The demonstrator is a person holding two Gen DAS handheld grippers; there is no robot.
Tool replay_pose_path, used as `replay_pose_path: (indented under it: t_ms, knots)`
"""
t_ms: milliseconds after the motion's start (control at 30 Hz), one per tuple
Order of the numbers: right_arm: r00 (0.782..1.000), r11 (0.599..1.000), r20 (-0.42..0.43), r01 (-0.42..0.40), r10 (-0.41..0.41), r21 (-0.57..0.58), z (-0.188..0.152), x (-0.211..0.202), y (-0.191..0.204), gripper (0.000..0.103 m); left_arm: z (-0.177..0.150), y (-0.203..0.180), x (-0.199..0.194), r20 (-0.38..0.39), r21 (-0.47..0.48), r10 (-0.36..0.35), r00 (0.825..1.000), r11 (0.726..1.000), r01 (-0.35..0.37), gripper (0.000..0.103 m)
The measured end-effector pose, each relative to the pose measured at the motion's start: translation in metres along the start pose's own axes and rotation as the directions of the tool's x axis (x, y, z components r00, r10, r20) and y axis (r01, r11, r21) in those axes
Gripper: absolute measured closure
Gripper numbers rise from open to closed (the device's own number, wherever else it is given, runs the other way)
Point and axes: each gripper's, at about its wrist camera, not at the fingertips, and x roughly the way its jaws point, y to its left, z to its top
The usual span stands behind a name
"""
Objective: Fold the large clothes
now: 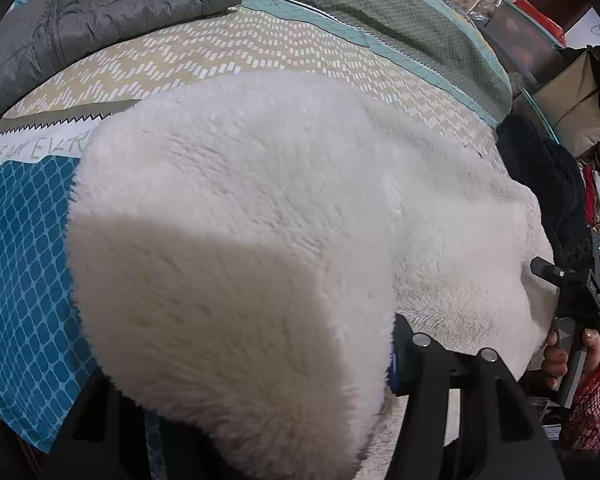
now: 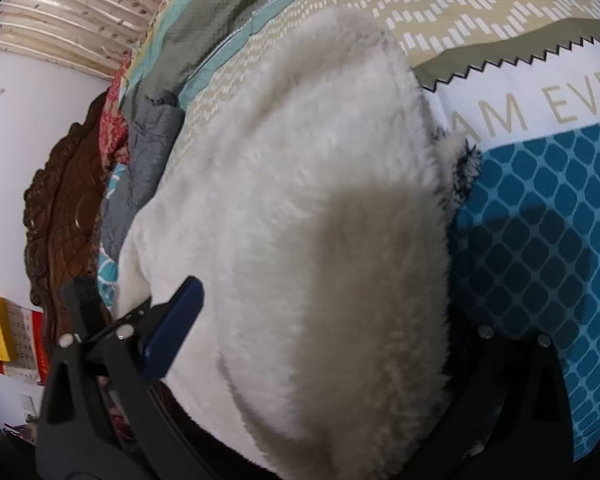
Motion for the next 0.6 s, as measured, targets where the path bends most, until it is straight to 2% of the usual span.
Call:
replay_pose_path:
  t_ms: [167,300,333,367,400,433,467,533,600]
  knots:
    - [1.0,0.999,0.012,-0.022,0.022,-0.028,-0.006,-0.003,-0.002,0.004,0.001,-0.003,0.002,0.003,0.005,0.007,1.0,1.0,-0.007,0.024]
    - [1.0,0.999,-0.006,-0.003,0.003,-0.047,-0.009,-0.003,0.003,0.004,0.002,-0.003,0.003,0.001,0.0,-0.001,1.0,1.0,0.001,0.023]
    - [1.0,0.998,-0.018,-0.004,0.003,-0.057,-0.009,0.0,0.01,0.008,0.002,-0.004,0.003,0.0,-0.001,-0.003,1.0,1.0,0.003,0.023]
    - [0.999,0.996,-0.047,-0.024,0.021,-0.08,-0.011,0.004,0.018,0.026,0.002,-0.003,0.003,0.002,-0.001,-0.007,1.0,1.0,0.007,0.023]
    - [0.997,0.994,-0.068,-0.045,0.039,-0.095,-0.012,0.008,0.026,0.036,0.002,-0.003,0.003,0.009,-0.001,-0.014,1.0,1.0,0.014,0.023]
    - [0.995,0.992,-0.088,-0.053,0.043,-0.113,-0.014,0.013,0.036,0.054,0.002,-0.002,0.002,0.015,-0.003,-0.026,1.0,1.0,0.026,0.03]
    - [0.994,0.99,-0.098,-0.06,0.048,-0.128,-0.016,0.015,0.043,0.069,0.002,0.0,0.0,0.024,-0.012,-0.067,0.997,0.998,0.067,0.038]
    - [0.99,0.982,-0.12,-0.1,0.081,-0.161,-0.017,0.016,0.063,0.072,0.004,0.007,-0.008,0.034,-0.043,-0.142,0.989,0.989,0.144,0.048]
    - [0.99,0.96,-0.108,-0.118,0.093,-0.255,-0.011,0.007,0.102,0.074,0.012,0.016,-0.027,0.068,-0.061,-0.199,0.978,0.977,0.203,0.049]
